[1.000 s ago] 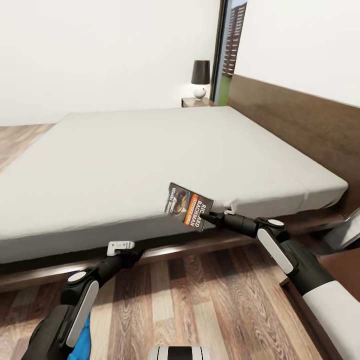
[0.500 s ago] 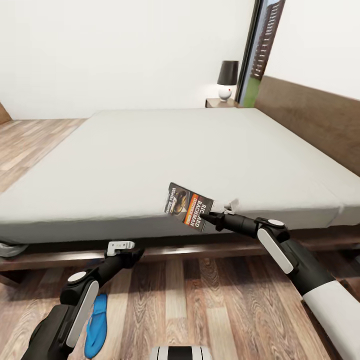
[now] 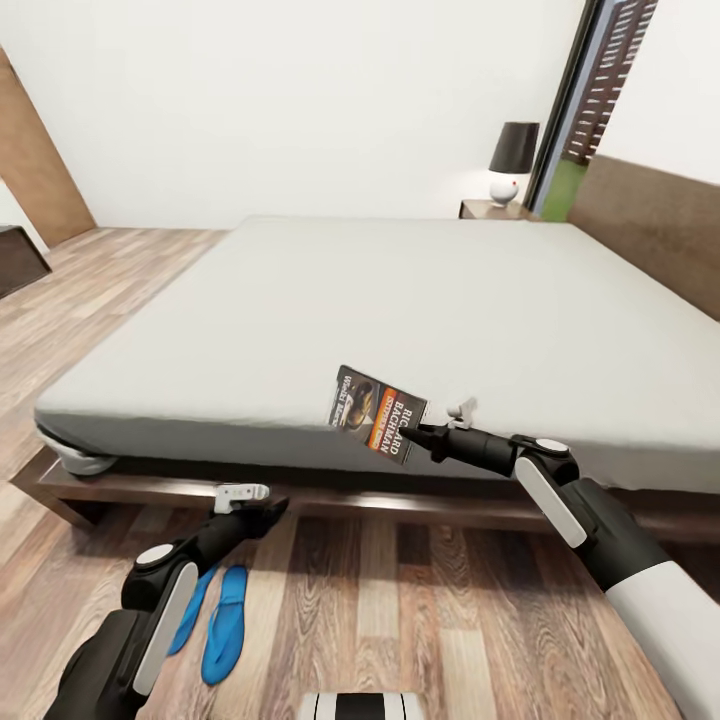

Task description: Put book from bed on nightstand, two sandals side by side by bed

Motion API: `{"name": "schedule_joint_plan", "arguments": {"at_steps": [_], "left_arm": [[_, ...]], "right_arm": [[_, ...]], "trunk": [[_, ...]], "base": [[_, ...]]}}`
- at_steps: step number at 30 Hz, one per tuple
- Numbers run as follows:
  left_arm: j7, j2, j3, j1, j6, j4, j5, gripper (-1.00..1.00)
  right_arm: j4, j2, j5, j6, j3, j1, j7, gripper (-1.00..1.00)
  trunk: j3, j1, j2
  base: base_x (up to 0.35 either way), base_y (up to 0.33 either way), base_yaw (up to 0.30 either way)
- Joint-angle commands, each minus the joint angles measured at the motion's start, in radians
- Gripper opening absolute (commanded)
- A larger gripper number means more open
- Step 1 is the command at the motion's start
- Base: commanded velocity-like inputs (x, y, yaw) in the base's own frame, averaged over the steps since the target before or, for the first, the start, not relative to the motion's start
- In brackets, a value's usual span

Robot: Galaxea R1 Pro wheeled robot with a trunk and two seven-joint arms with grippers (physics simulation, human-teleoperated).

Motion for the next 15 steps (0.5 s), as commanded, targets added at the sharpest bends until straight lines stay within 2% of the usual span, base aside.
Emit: {"name": "schedule_joint_plan", "arguments": {"at_steps": [1, 5, 10, 11, 12, 15], "left_arm": [[0.000, 0.000, -0.001, -0.001, 0.005, 0.001, 0.005, 1.00], [0.002, 0.000, -0.002, -0.001, 0.002, 0.034, 0.005, 1.00], [-0.002, 0.007, 0.003, 0.000, 0.004, 0.041, 0.003, 1.00], [0.013, 0.044, 0.018, 0.011, 0.006, 0.056, 0.005, 1.00], [0.036, 0.065, 0.035, 0.020, 0.007, 0.070, 0.006, 1.00], [0.086, 0.083, 0.065, 0.046, 0.007, 0.121, 0.010, 1.00]], "right_arm": [[-0.001, -0.001, -0.014, 0.009, 0.001, 0.000, -0.002, -1.00], [-0.002, 0.000, -0.014, 0.009, 0.003, 0.000, -0.002, -1.00], [-0.002, 0.000, -0.014, 0.009, 0.025, 0.000, -0.002, -1.00], [-0.001, -0.001, -0.014, 0.009, 0.029, 0.000, -0.001, -1.00], [-0.001, -0.001, -0.014, 0.009, 0.030, 0.000, -0.001, -1.00], [-0.001, 0.000, -0.014, 0.008, 0.032, 0.000, -0.001, -1.00]], "trunk": [[-0.001, 0.000, 0.000], [-0.001, 0.000, 0.000], [-0.001, 0.000, 0.000], [-0.001, 0.000, 0.000], [-0.001, 0.000, 0.000], [-0.001, 0.000, 0.000]], "base": [[0.000, 0.000, 0.281], [0.000, 0.000, 0.281], [0.000, 0.000, 0.281], [0.000, 0.000, 0.281], [0.000, 0.000, 0.281], [0.000, 0.000, 0.281]]}}
